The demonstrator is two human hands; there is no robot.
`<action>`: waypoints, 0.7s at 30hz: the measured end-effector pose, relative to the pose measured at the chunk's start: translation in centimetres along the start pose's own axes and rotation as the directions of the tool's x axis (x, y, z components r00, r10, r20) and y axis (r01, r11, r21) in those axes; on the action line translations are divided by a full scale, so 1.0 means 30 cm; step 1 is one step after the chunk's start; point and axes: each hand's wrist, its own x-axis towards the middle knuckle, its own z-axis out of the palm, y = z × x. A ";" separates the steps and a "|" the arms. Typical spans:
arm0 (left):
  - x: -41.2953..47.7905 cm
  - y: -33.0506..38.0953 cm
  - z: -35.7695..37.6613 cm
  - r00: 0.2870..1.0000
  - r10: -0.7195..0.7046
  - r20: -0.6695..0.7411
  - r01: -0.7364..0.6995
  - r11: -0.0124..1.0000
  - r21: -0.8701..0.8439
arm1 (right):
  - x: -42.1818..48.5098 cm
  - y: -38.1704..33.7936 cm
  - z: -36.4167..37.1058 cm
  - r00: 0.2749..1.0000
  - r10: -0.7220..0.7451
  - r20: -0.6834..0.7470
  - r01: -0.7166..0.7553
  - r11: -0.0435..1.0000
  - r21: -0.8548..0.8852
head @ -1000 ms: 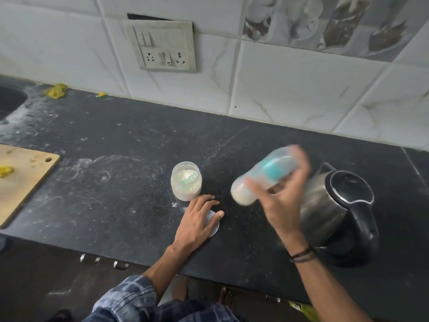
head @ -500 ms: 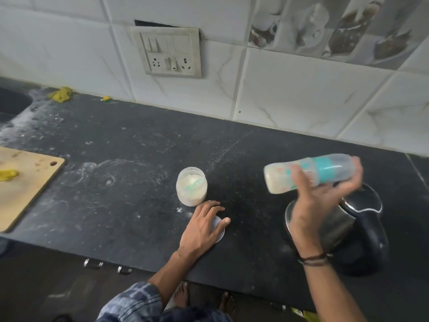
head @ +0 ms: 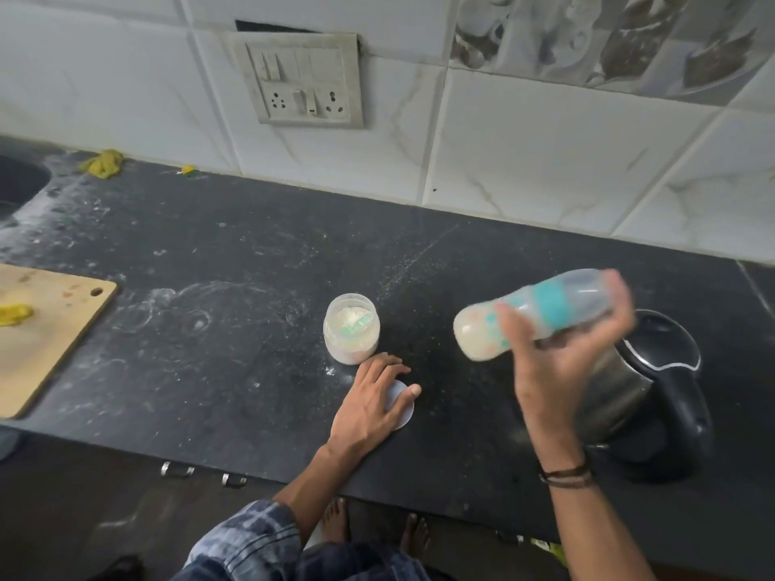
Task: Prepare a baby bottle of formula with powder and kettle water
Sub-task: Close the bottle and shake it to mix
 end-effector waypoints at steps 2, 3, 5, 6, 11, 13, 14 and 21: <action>0.003 0.001 0.002 1.000 -0.011 -0.010 0.011 1.000 0.000 | 0.000 -0.002 0.012 0.989 -0.044 -0.142 0.040 0.999 -0.031; 0.002 0.000 0.003 1.000 -0.011 -0.009 0.011 1.000 0.003 | -0.002 0.021 0.016 0.994 -0.072 -0.082 0.062 0.991 -0.122; -0.002 -0.002 0.001 1.000 0.002 0.003 -0.002 1.000 0.001 | -0.002 0.057 0.010 0.983 0.042 0.176 0.001 0.971 -0.238; -0.003 -0.003 -0.002 1.000 0.011 0.008 -0.011 1.000 -0.004 | 0.002 0.055 0.001 0.968 0.084 0.237 -0.024 0.969 -0.246; 0.002 -0.002 0.001 1.000 0.021 -0.005 -0.021 1.000 -0.013 | 0.064 -0.011 0.003 0.991 -0.065 -0.113 0.067 0.998 0.011; 0.001 -0.007 0.006 0.998 0.066 -0.013 -0.066 0.998 0.012 | 0.045 0.020 0.022 0.998 -0.054 -0.029 0.051 0.994 -0.094; 0.001 -0.009 0.007 0.995 0.095 -0.007 -0.095 0.995 0.024 | 0.031 0.042 0.024 0.995 0.003 0.103 0.013 0.988 -0.151; 0.008 0.002 -0.009 0.971 0.233 -0.049 -0.230 0.971 0.066 | 0.019 -0.012 0.038 0.989 -0.108 -0.100 0.103 0.993 -0.053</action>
